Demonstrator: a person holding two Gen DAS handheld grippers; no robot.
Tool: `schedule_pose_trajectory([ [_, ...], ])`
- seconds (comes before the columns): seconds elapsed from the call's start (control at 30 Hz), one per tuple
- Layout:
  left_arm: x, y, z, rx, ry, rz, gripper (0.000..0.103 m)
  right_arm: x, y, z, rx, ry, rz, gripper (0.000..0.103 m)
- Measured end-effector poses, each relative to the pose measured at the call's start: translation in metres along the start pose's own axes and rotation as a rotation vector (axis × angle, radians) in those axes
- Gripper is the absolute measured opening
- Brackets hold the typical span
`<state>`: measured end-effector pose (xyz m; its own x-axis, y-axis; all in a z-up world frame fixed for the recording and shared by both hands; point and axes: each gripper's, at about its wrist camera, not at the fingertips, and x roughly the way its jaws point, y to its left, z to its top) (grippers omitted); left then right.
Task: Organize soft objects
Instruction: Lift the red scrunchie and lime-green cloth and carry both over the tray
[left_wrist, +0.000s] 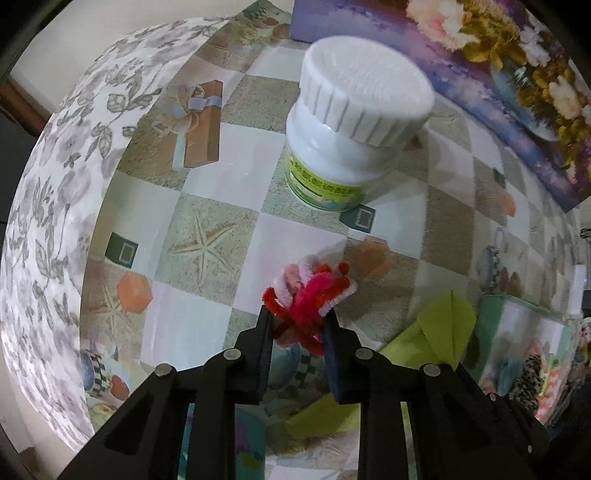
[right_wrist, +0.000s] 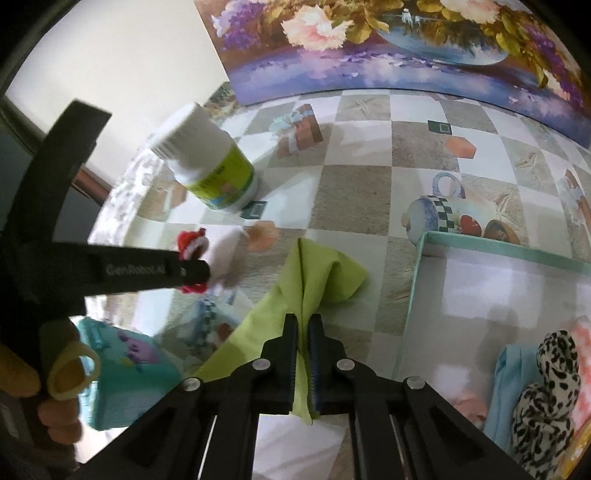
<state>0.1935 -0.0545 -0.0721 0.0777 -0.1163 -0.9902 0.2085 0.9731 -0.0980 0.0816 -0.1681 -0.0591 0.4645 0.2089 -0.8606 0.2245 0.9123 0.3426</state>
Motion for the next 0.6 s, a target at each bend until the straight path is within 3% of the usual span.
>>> schedule_pose_trajectory([
  [0.33,-0.050,0.021,-0.024,-0.064,-0.129,-0.031,0.026,-0.031,-0.001,-0.002,0.087,-0.049,0.148,0.006],
  [0.6,-0.113,0.017,-0.038,-0.045,-0.268,-0.061,0.026,-0.074,-0.005,-0.006,0.115,-0.121,0.214,0.006],
])
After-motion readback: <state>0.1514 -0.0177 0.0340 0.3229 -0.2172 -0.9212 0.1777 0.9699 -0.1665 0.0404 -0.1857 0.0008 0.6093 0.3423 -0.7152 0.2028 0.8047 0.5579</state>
